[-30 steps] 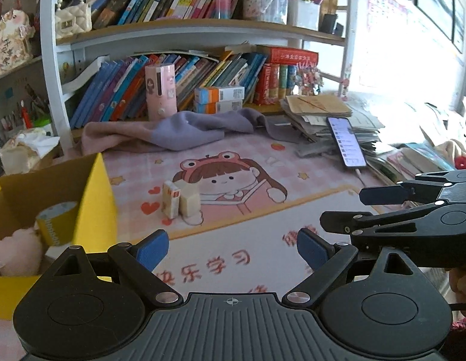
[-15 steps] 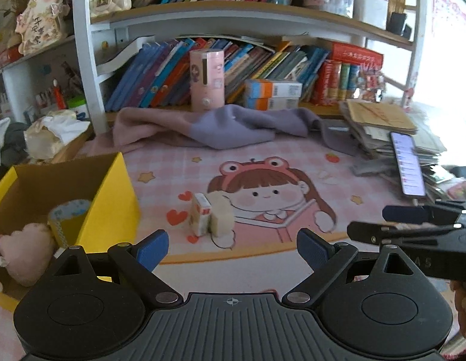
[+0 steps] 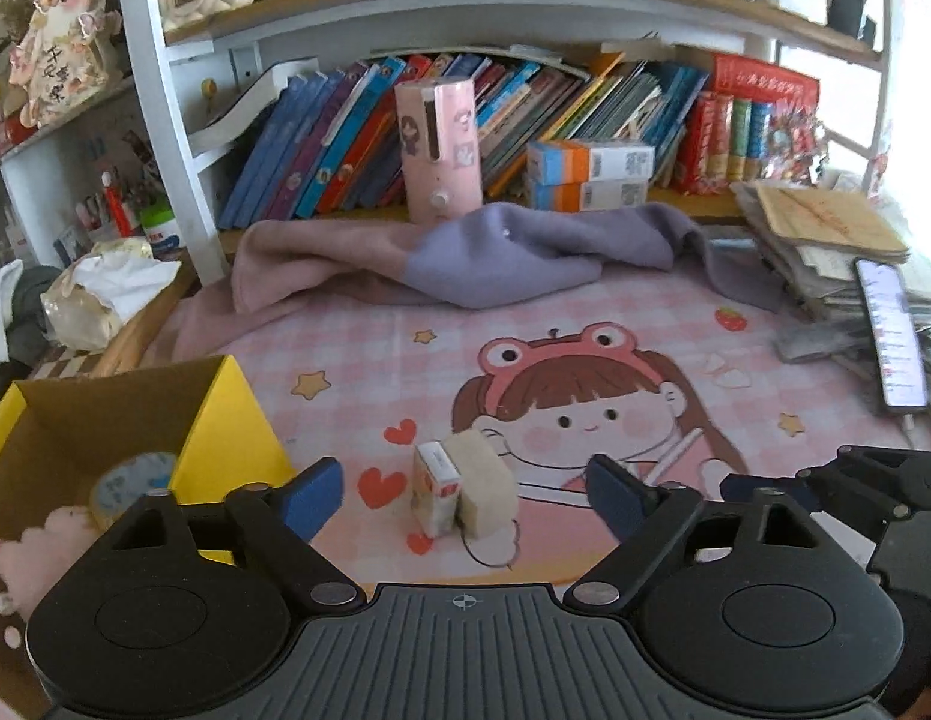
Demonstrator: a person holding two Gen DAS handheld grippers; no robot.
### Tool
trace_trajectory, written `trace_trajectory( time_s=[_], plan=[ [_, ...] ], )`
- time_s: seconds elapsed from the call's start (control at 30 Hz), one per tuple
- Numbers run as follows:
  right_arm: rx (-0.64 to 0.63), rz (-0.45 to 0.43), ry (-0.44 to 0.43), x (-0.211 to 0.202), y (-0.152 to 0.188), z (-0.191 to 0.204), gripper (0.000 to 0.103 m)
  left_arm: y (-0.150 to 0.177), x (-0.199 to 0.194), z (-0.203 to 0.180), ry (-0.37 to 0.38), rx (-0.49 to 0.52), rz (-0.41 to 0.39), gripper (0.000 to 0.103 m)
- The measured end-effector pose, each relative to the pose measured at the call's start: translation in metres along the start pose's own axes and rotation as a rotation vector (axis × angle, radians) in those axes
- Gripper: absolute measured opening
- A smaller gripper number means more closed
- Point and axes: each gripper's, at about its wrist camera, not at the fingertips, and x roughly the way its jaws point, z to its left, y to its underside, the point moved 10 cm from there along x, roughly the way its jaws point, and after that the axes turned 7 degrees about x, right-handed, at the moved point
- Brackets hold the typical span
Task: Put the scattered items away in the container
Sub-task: 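Grasp the small white box with the left tool while the right tool grasps the white charger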
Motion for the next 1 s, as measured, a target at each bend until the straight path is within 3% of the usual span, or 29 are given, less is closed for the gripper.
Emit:
trace_trajectory(
  time_s=[0.27,0.4,0.57,0.67,0.77,0.87,1.0],
  plan=[
    [-0.063,-0.01,-0.058,0.037,-0.007,0.019,0.054,0.0,0.041,0.001,-0.016,-0.017,0.076,0.081],
    [-0.082,-0.023,-0.082,0.057,-0.014,0.03,0.051,0.002,0.058,0.005,-0.023,-0.042,0.115,0.068],
    [-0.136,-0.066,-0.05,0.072,-0.022,0.035,0.046,0.007,0.069,0.009,-0.038,-0.063,0.149,0.062],
    [-0.177,-0.085,-0.03,0.077,-0.022,0.04,0.041,0.009,0.073,0.016,-0.075,-0.077,0.159,0.048],
    [-0.221,-0.107,-0.041,0.078,-0.022,0.049,0.038,0.014,0.077,0.022,-0.089,-0.117,0.171,0.044],
    [-0.216,-0.115,-0.047,0.08,-0.022,0.05,0.033,0.015,0.075,0.024,-0.082,-0.144,0.175,0.035],
    [-0.166,-0.105,-0.043,0.078,-0.023,0.041,0.031,0.019,0.071,0.024,-0.053,-0.191,0.188,0.033]
  ],
)
